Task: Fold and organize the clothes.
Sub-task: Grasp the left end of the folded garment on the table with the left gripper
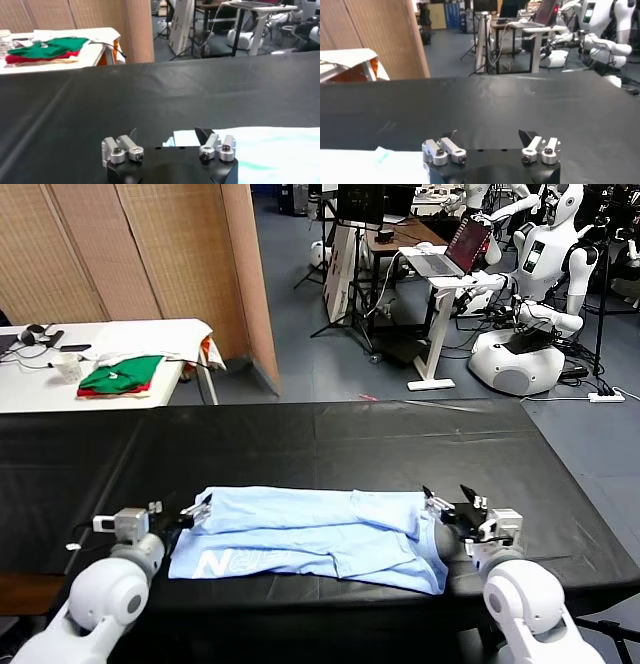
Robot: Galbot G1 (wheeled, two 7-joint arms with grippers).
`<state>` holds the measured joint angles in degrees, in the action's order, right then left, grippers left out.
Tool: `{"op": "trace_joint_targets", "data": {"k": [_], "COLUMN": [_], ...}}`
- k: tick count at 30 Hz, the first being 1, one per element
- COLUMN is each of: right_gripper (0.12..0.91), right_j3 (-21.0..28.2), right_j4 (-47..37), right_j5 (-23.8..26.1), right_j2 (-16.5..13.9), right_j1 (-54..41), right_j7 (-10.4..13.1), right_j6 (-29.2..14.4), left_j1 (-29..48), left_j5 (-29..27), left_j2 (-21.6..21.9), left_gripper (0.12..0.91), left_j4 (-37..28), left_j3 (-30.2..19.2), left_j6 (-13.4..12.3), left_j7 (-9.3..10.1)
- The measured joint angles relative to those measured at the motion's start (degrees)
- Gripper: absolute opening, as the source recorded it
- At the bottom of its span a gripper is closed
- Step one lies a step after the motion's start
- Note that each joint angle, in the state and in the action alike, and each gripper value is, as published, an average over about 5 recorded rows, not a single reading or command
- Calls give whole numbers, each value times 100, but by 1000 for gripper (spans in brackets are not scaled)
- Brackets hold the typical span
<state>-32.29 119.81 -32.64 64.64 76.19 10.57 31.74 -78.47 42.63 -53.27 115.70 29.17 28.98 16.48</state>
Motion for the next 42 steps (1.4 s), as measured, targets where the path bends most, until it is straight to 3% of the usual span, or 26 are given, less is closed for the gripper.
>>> {"op": "trace_joint_targets", "data": {"k": [6,18,28,38,42], "right_gripper": [907,907,907,907,907], "right_j3": [-48,-77,58,117,93], "right_j4": [163,294,276,259,264], "right_j5": [0,29,95,117,118], "right_j2": [-3,48,168,208,207], "right_j1": [138,248,150,92,92], "right_j7": [-2,1,9,-3,-3], "right_j6": [-2,-5,-11,-15,-18], "left_j1": [-480,-674,-806,-844,-815], "left_j5": [-137,-136,-380,-253,-231], "left_j2": [-275,-493,-594,-638,-587], "left_gripper": [907,877,681,218,182], "left_j4": [71,-71,-13,85,112], "left_j3": [301,361,264,169,170], "left_j6": [-102,-117,-184,-158,-112], "left_j7": [-171,-213,-246,-255,-225]}}
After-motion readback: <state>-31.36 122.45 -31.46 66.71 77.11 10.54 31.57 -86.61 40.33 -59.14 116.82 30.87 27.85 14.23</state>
